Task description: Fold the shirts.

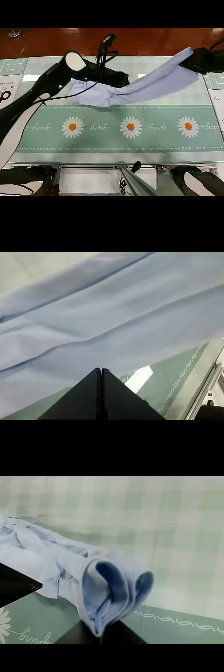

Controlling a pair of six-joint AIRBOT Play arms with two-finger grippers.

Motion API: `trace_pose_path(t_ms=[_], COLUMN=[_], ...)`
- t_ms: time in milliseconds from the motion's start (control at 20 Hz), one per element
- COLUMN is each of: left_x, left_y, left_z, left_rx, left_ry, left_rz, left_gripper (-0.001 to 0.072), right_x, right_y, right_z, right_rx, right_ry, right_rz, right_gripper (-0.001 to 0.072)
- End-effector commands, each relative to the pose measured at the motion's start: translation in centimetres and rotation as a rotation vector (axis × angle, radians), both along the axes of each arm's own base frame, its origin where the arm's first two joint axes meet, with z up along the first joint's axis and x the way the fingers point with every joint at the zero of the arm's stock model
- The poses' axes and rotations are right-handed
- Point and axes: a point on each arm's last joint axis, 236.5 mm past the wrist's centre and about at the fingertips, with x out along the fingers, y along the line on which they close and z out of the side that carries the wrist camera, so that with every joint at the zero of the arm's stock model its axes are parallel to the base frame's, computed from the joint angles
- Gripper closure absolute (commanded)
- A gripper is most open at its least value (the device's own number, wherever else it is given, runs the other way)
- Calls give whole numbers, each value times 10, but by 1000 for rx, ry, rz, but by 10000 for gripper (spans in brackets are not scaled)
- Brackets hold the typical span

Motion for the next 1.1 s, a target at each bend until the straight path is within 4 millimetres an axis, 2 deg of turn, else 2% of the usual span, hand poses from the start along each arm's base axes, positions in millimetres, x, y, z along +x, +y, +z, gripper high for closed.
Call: trace_pose_path(t_ms=[0, 200, 300, 400, 500, 600, 700, 750, 850, 900, 950, 1050], left_x=[-20, -63, -89, -107, -101, -80, -50, -33, 2, 16, 26, 35], left_y=[-24, -71, -94, -113, -113, -97, -68, -50, -13, 7, 30, 78], left_z=[-20, -48, -69, -88, -103, -101, -83, -65, -13, 17, 51, 113], left_rx=[13, 32, 45, 52, 69, 69, 56, 40, -10, -35, -57, -60], left_ry=[61, 84, 130, 137, 105, 125, 123, 95, 14, -41, -110, -265], left_rz=[-29, -107, -139, -162, -173, -134, -92, -70, 13, 57, 98, 170], left_gripper=[691, 691, 690, 690, 690, 690, 691, 692, 692, 692, 692, 692], right_x=[-33, -57, -63, -68, -73, -75, -73, -69, -57, -49, -39, -15], right_y=[-9, -9, -20, -21, -6, -5, -12, -18, -21, -15, -3, 28], right_z=[23, 37, 37, 37, 40, 39, 37, 37, 36, 34, 31, 26], right_rx=[-37, -42, -86, -85, -35, -34, -74, -97, -105, -89, -65, -40], right_ry=[-26, -43, -48, -34, -25, -20, -30, -42, -63, -65, -69, -100], right_rz=[-54, -67, -95, -104, -65, -56, -56, -70, -79, -59, -23, 43], right_gripper=[685, 685, 685, 685, 685, 685, 685, 685, 685, 685, 685, 685])
